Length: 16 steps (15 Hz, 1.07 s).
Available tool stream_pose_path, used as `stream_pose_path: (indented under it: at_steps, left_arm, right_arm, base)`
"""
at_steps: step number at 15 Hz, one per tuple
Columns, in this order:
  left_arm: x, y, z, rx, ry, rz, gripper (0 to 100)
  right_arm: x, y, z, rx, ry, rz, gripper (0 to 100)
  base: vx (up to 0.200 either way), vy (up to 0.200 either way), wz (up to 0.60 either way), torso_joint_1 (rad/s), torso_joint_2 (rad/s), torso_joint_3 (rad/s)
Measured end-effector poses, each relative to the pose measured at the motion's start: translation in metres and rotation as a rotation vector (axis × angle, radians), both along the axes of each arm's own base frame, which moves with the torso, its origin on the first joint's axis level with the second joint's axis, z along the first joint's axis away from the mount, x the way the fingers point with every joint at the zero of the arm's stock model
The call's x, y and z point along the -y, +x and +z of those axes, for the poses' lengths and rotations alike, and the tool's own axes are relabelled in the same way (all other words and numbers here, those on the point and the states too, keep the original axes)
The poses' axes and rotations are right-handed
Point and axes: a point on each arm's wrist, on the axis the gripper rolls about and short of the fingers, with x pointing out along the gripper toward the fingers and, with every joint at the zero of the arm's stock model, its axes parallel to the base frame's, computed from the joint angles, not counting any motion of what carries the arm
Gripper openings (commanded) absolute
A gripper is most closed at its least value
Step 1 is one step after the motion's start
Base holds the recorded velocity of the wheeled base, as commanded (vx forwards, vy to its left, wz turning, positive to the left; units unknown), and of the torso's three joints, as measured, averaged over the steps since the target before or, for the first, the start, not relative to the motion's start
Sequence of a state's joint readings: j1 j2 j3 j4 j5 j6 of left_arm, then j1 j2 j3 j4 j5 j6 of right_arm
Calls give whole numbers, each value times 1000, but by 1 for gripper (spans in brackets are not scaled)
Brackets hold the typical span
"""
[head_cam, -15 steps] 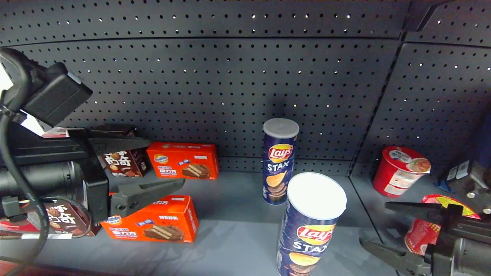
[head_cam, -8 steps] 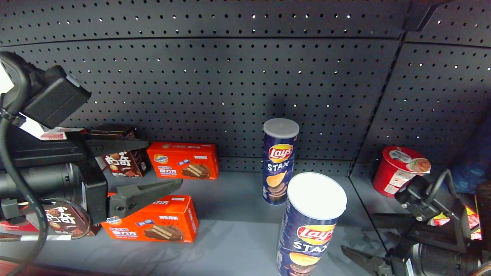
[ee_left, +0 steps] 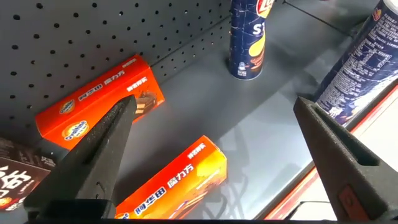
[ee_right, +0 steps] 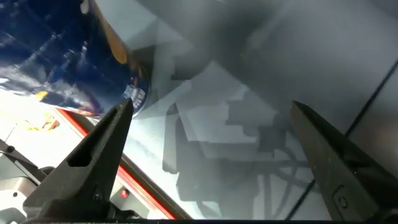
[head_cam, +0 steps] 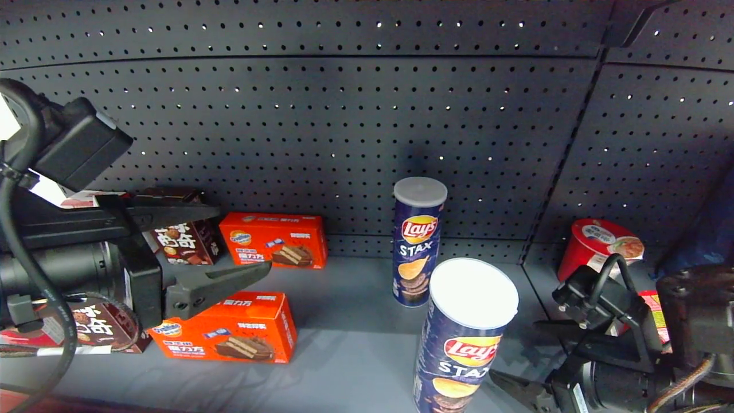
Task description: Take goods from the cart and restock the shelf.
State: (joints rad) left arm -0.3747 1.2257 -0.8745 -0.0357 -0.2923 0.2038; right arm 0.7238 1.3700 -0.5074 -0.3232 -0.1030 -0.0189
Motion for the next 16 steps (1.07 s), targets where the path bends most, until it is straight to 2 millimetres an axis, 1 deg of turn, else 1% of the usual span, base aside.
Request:
stream_pose_path:
  at_steps: [8, 16]
  left_arm:
    - [0, 1, -1, -5, 1, -3, 100]
    - [1, 2, -2, -8, 2, -3, 100]
  right_arm:
    - [-15, 7, 1, -4, -2, 33, 100]
    - [-19, 9, -2, -9, -3, 42, 100]
  base:
    - [0, 0, 0, 0, 0, 0]
    - [0, 0, 0, 0, 0, 0]
